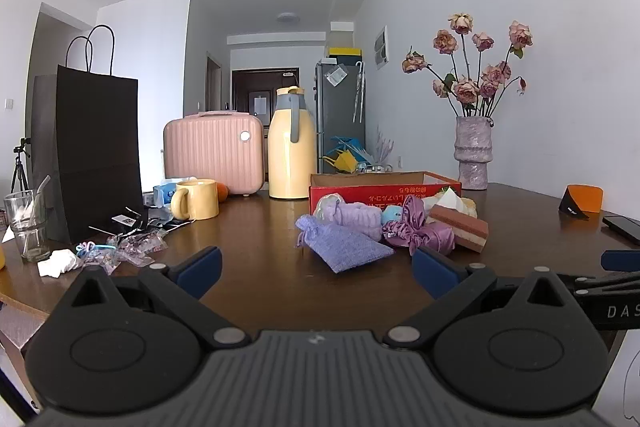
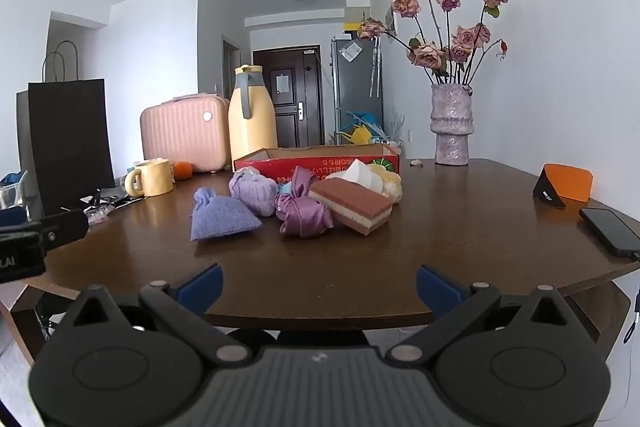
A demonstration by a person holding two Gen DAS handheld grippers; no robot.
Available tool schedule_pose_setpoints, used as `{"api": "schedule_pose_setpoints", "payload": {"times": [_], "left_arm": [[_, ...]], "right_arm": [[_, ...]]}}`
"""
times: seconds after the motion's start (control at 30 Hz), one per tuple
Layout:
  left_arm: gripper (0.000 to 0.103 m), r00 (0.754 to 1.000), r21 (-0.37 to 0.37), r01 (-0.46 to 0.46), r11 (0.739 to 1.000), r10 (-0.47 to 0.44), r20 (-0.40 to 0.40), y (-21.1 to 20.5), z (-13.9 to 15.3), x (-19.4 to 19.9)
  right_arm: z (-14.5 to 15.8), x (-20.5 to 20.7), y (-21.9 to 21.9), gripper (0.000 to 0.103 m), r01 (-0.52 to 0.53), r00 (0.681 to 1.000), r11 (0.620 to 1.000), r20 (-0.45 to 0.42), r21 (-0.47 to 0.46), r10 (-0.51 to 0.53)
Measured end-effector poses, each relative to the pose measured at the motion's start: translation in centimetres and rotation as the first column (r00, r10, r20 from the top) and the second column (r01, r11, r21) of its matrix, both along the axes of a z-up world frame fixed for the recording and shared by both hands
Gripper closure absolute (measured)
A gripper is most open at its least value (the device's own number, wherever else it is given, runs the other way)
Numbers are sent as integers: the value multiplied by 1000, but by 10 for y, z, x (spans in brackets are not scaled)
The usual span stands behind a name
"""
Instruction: Organize soft objects
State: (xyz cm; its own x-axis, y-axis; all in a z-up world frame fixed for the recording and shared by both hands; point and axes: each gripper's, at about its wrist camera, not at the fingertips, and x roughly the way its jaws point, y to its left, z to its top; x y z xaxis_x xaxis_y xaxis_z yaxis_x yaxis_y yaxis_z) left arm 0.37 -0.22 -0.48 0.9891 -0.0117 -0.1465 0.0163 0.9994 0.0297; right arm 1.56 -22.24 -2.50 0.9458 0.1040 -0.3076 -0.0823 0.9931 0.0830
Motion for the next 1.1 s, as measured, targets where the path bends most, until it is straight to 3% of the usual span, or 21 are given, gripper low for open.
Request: {"api": "schedule_pose_setpoints", "payload": {"times": [1.1], "left_arm": [[0, 999, 7, 15, 1000, -14, -29, 0, -1, 2]], "right_arm": [[-6, -2, 1, 0, 10, 1000, 1000, -15, 11, -10]]}}
